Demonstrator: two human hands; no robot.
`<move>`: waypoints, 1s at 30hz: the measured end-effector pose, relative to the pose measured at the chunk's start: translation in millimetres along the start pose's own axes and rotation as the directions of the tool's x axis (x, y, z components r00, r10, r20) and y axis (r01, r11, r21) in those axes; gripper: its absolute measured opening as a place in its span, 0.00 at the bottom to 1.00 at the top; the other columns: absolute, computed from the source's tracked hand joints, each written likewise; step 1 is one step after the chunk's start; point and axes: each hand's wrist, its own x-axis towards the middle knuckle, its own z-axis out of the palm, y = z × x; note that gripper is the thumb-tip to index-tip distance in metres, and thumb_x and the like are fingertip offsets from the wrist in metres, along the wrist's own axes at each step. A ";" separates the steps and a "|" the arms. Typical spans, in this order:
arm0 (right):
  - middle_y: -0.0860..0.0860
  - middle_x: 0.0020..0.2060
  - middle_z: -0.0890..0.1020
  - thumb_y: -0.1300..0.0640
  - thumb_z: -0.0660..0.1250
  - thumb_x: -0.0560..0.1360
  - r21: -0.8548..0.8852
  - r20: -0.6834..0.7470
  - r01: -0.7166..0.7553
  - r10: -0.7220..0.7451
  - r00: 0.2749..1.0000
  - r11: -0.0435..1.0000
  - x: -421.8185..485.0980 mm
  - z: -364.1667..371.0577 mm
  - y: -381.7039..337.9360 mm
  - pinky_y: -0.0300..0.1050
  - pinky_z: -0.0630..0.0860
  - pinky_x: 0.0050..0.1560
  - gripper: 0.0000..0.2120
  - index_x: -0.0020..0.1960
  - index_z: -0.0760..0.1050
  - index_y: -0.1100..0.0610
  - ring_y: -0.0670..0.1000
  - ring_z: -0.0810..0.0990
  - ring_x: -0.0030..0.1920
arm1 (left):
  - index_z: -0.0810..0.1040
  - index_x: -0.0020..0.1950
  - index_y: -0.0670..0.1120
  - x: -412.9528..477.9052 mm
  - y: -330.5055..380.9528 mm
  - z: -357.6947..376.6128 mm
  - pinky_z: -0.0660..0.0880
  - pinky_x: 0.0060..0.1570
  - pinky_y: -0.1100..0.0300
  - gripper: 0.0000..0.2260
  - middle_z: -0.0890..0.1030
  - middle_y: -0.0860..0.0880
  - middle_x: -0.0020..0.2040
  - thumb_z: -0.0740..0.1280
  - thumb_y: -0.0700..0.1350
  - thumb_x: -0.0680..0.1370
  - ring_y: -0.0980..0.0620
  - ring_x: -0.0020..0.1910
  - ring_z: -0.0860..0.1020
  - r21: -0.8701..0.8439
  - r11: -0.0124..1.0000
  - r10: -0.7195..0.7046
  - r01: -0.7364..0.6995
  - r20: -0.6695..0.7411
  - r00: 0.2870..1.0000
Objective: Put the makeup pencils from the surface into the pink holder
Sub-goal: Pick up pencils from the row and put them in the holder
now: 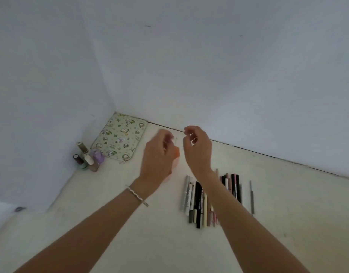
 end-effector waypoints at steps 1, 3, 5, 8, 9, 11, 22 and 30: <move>0.48 0.46 0.82 0.66 0.63 0.74 0.011 -0.017 -0.045 0.045 0.999 0.999 2.8 -10.2 5.3 0.41 0.76 0.47 0.11 0.53 0.78 0.55 0.48 0.78 0.43 | 0.75 0.49 0.51 -11.4 -3.2 16.9 0.75 0.41 0.65 0.06 0.78 0.55 0.39 0.62 0.42 0.77 0.58 0.38 0.78 0.085 0.996 -0.037 0.025 0.139 0.990; 0.46 0.44 0.82 0.66 0.63 0.76 0.030 -0.037 -0.122 0.123 0.992 0.992 5.5 -27.5 16.7 0.40 0.76 0.44 0.11 0.53 0.78 0.54 0.48 0.78 0.41 | 0.76 0.54 0.47 -34.1 -14.2 48.0 0.77 0.35 0.65 0.06 0.79 0.52 0.40 0.62 0.39 0.79 0.57 0.36 0.78 0.264 0.961 -0.190 0.087 0.396 0.899; 0.44 0.43 0.82 0.65 0.62 0.77 0.021 -0.030 -0.175 0.175 0.984 0.984 2.0 -41.6 28.8 0.41 0.75 0.42 0.10 0.52 0.78 0.53 0.46 0.77 0.38 | 0.74 0.58 0.44 -51.5 -27.6 71.0 0.79 0.40 0.61 0.07 0.81 0.48 0.46 0.60 0.39 0.81 0.53 0.41 0.80 0.452 0.891 -0.300 0.044 0.513 0.804; 0.43 0.41 0.80 0.64 0.62 0.78 -0.018 -0.013 -0.221 0.220 0.975 0.975 -8.6 -58.5 47.4 0.38 0.73 0.43 0.10 0.51 0.79 0.54 0.43 0.76 0.37 | 0.70 0.62 0.43 -64.2 -37.8 86.6 0.75 0.50 0.57 0.09 0.78 0.45 0.56 0.56 0.40 0.82 0.46 0.53 0.79 0.606 0.795 -0.363 -0.033 0.518 0.774; 0.42 0.41 0.80 0.64 0.62 0.78 -0.034 -0.006 -0.232 0.232 0.973 0.972 -12.2 -63.8 53.3 0.36 0.72 0.43 0.10 0.51 0.79 0.54 0.42 0.76 0.38 | 0.69 0.63 0.42 -66.9 -38.4 90.9 0.74 0.51 0.56 0.10 0.77 0.44 0.57 0.55 0.39 0.82 0.46 0.55 0.79 0.617 0.787 -0.379 -0.018 0.506 0.775; 0.42 0.41 0.80 0.65 0.62 0.78 -0.056 0.003 -0.250 0.251 0.968 0.967 -17.9 -69.8 61.3 0.33 0.72 0.42 0.10 0.51 0.79 0.54 0.40 0.76 0.37 | 0.67 0.65 0.42 -68.7 -37.3 96.4 0.75 0.48 0.56 0.12 0.77 0.44 0.57 0.56 0.39 0.82 0.45 0.54 0.79 0.633 0.774 -0.396 0.004 0.480 0.783; 0.50 0.40 0.81 0.63 0.60 0.77 -0.383 0.280 -0.307 0.426 0.860 0.871 -35.8 -42.9 83.0 0.46 0.77 0.42 0.12 0.58 0.76 0.58 0.50 0.79 0.37 | 0.67 0.71 0.49 -12.4 6.1 53.7 0.73 0.39 0.63 0.25 0.78 0.52 0.41 0.69 0.42 0.76 0.53 0.40 0.78 0.307 0.939 -0.278 0.155 0.414 0.867; 0.54 0.47 0.80 0.58 0.60 0.77 -0.751 0.457 0.117 0.383 0.803 0.650 -54.5 -0.1 94.9 0.48 0.66 0.48 0.04 0.49 0.70 0.57 0.56 0.75 0.53 | 0.72 0.66 0.52 14.5 31.6 8.9 0.79 0.42 0.66 0.20 0.79 0.52 0.48 0.69 0.40 0.76 0.55 0.42 0.82 0.047 0.987 -0.157 0.151 0.194 0.968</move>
